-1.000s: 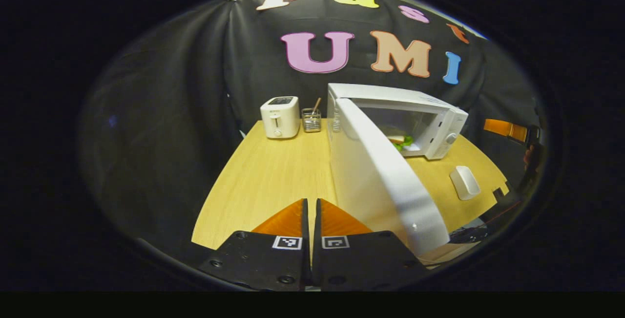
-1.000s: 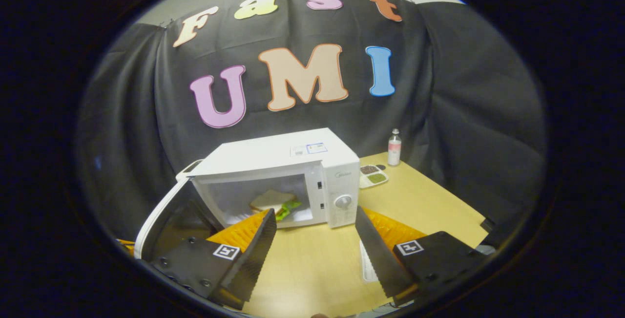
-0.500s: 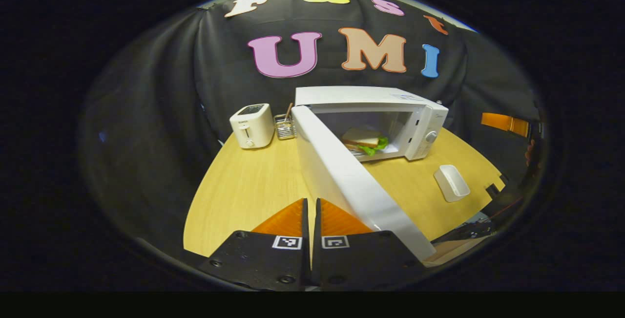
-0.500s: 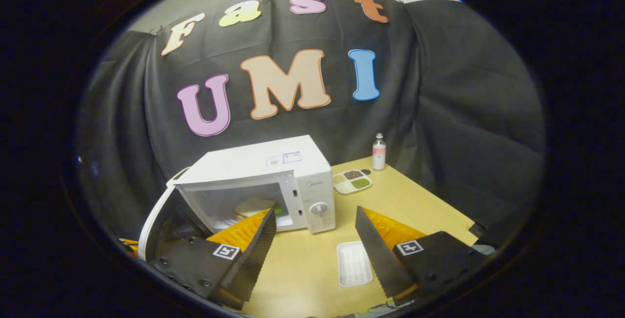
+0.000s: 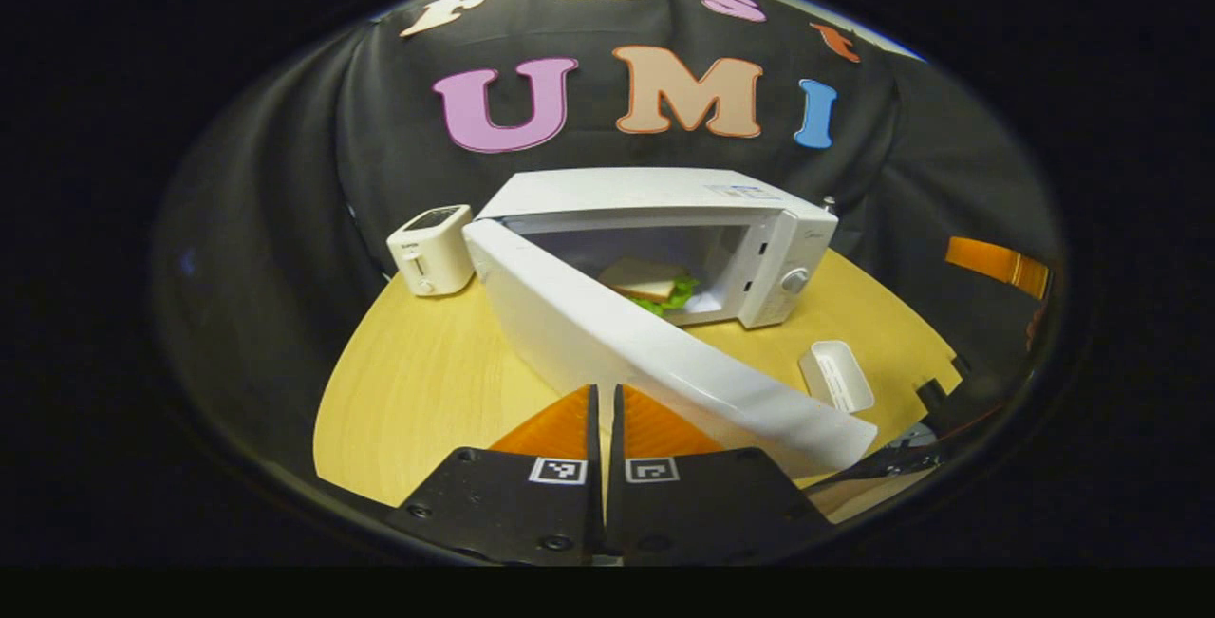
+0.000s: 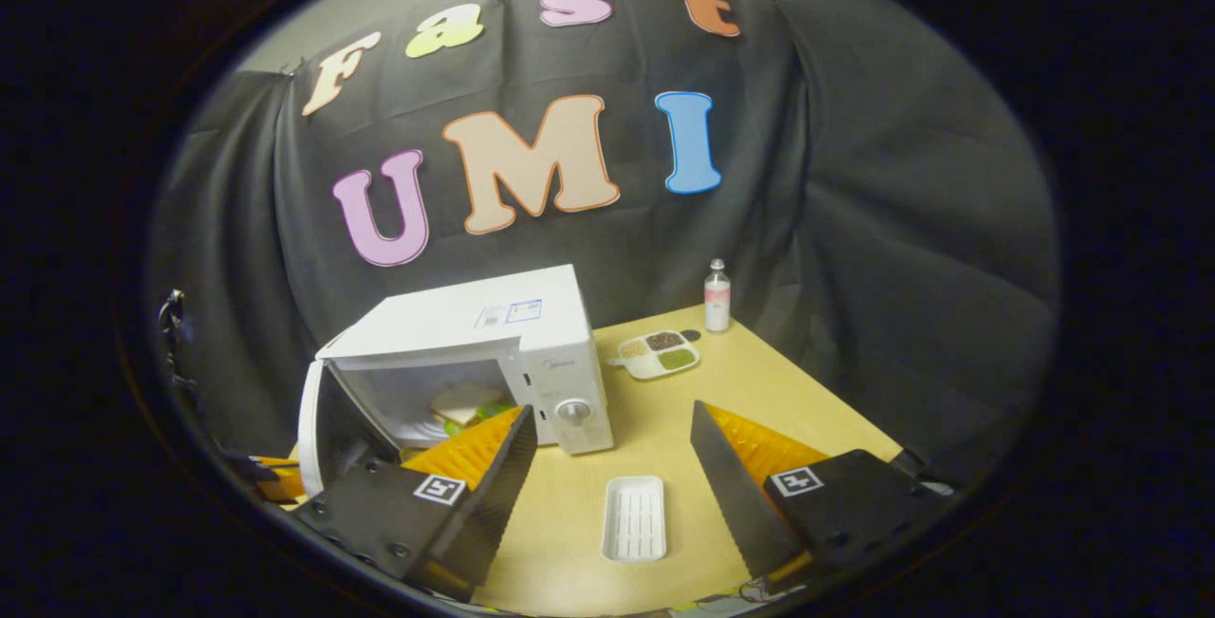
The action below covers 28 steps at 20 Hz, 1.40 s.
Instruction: Open the microwave oven with the left hand, put the food in, and close the microwave oven.
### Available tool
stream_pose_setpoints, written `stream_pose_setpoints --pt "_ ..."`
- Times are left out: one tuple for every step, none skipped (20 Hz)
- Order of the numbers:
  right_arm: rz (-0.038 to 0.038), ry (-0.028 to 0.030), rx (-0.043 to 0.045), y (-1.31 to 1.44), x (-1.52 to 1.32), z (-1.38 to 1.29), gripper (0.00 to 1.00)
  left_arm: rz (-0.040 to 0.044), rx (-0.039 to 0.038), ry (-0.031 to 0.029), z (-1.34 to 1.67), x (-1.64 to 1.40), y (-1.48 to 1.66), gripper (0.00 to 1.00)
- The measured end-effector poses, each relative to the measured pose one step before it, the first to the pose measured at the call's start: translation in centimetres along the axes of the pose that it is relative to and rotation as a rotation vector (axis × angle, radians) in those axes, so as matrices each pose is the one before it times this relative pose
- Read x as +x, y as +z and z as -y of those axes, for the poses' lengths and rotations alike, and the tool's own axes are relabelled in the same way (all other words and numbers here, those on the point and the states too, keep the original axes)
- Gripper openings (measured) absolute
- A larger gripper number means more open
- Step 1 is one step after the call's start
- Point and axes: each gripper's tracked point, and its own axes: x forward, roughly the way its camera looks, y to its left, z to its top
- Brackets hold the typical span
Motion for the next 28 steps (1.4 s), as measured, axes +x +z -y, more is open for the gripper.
stream_pose_setpoints --pt "-0.01091 -0.00164 0.01396 -0.311 0.038 0.703 0.92 0.00953 0.00505 0.00023 0.54 0.375 0.426 0.0" --pt "-0.00696 0.00039 0.01652 -0.225 -0.063 0.577 0.92 0.00949 0.00252 0.00387 0.549 0.44 0.488 0.0" --pt "-0.0026 0.00061 0.01934 -0.15 0.033 0.513 0.92 0.00994 0.00023 0.00179 0.633 0.44 0.428 0.01" --pt "-0.00133 0.00248 0.01868 -0.054 -0.001 0.537 0.92 0.0104 0.00005 -0.00049 0.636 0.462 0.446 0.0" --pt "-0.00455 0.00441 0.01476 -0.307 0.127 0.495 0.92 0.01457 -0.00248 -0.00114 0.626 0.407 0.488 0.0" --pt "-0.00552 0.00708 0.0061 -0.199 0.124 0.485 0.92 0.01081 -0.00373 -0.00396 0.708 0.492 0.449 0.0" --pt "-0.00638 0.00855 -0.00325 -0.167 0.022 0.418 0.92 0.00662 -0.00254 -0.0043 0.702 0.458 0.36 0.01" --pt "-0.00325 0.00649 -0.00637 -0.059 -0.004 0.407 0.92 0.00961 -0.00145 -0.00177 0.599 0.44 0.428 0.02" --pt "-0.00302 0.01422 -0.00593 -0.058 -0.059 0.13 0.92 0.00433 0.00323 -0.0016 0.633 0.583 0.326 0.0" --pt "-0.00079 0.00717 -0.00387 -0.029 -0.099 0.255 0.92 0.00438 0.00587 0.00301 0.514 0.486 0.294 0.01" --pt "0.00432 0.00726 -0.00179 0.167 0.042 0.212 0.92 0.00681 0.00599 0.00492 0.321 0.545 0.417 0.01" --pt "0.00624 0.00196 -0.00099 0.258 0.082 0.296 0.92 0.00584 0.00515 0.00242 0.398 0.561 0.456 0.01" --pt "0.00188 0.00268 0.00248 0.003 0.075 0.298 0.92 0.00707 0.00236 0.00355 0.342 0.481 0.339 0.01" --pt "-0.00125 0.00251 0.00889 0.003 0.041 0.275 1.0 0.00501 0.00066 0.00214 0.316 0.553 0.376 0.01" --pt "-0.00409 0.00352 0.01173 -0.22 -0.037 0.221 1.0 0.00375 0.00261 0.0029 0.202 0.552 0.419 0.01" --pt "-0.00172 -0.00017 0.01064 -0.028 0.035 0.357 1.0 0.00322 0.00325 0.00567 0.111 0.47 0.285 0.01" --pt "0.00371 -0.00472 0.01069 0.205 0.091 0.481 1.0 0.00573 0.00188 0.00533 0.139 0.513 0.387 0.01" --pt "0.00446 -0.00397 0.013 0.244 0.101 0.389 1.0 0.00293 0.0003 0.00472 0.169 0.594 0.328 0.0" --pt "0.0022 0.00103 0.01624 0.136 -0.036 0.206 1.0 -0.00016 -0.00042 0.0053 0.208 0.454 0.312 0.0" --pt "0.00374 0.00164 0.0122 0.21 0.044 0.107 1.0 0.00085 -0.00007 0.00573 0.111 0.547 0.333 0.02" --pt "0.007 -0.00441 0.00385 0.173 0.093 0.32 1.0 0.00054 -0.00542 0.00578 0.163 0.501 0.277 0.01" --pt "0.00775 -0.00106 -0.00032 0.252 0.005 0.192 0.92 -0.00057 -0.00755 0.00066 0.282 0.435 0.233 0.0" --pt "0.0092 0.00139 -0.00155 0.271 0.011 -0.006 1.0 0.00252 -0.00877 0.00241 0.318 0.48 0.305 0.01" --pt "0.00818 0.00339 -0.00289 0.273 0.026 0.008 1.0 0.00646 -0.0067 0.00057 0.333 0.525 0.387 0.01" --pt "0.00463 0.00134 -0.00366 0.086 0.018 -0.022 1.0 0.00325 -0.00423 -0.0007 0.32 0.417 0.277 0.01" --pt "0.00445 -0.00027 -0.00235 0.137 -0.001 0.101 1.0 0.003 0.00076 -0.00363 0.377 0.494 0.181 0.01" --pt "0.006 0.00056 -0.00097 0.224 -0.012 0.082 0.92 0.00607 0.00399 -0.00234 0.275 0.378 0.227 0.01" --pt "0.00619 0.00047 0.00134 0.23 0.063 0.056 1.0 0.00555 0.00456 -0.00178 0.3 0.503 0.212 0.01"
